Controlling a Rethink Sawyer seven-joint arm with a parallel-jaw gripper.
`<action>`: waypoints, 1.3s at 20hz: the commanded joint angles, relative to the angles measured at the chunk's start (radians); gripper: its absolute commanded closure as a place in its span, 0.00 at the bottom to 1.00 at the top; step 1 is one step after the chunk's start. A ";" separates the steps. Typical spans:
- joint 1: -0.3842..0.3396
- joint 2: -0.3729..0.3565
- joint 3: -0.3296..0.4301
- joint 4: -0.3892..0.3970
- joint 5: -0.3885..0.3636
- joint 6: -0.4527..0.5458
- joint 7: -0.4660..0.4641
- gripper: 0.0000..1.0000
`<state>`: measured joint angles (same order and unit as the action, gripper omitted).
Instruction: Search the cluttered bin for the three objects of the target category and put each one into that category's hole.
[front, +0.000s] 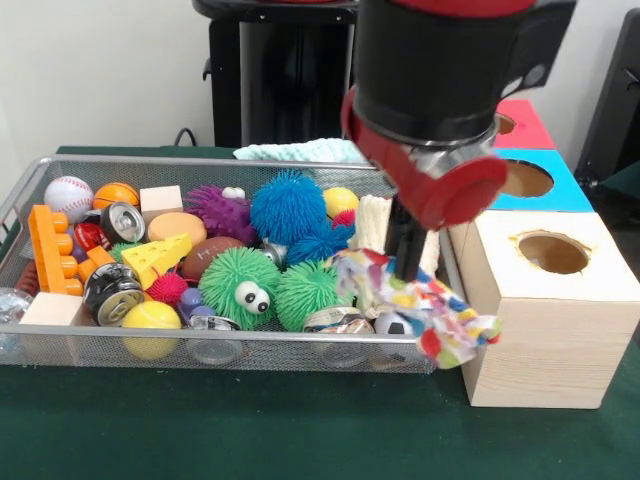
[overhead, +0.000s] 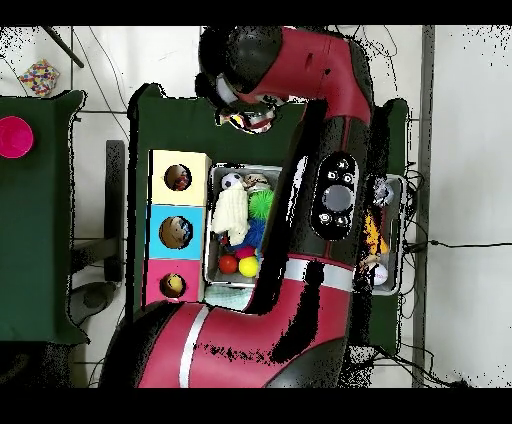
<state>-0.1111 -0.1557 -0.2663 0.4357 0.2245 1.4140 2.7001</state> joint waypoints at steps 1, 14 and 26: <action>0.036 -0.018 0.009 0.086 0.067 0.118 0.392 1.00; 0.131 -0.061 -0.064 0.129 0.093 0.207 0.473 1.00; 0.197 -0.122 -0.095 0.466 -0.012 -0.106 0.329 1.00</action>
<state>0.0851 -0.2612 -0.3636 0.5839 0.2823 1.4843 2.8744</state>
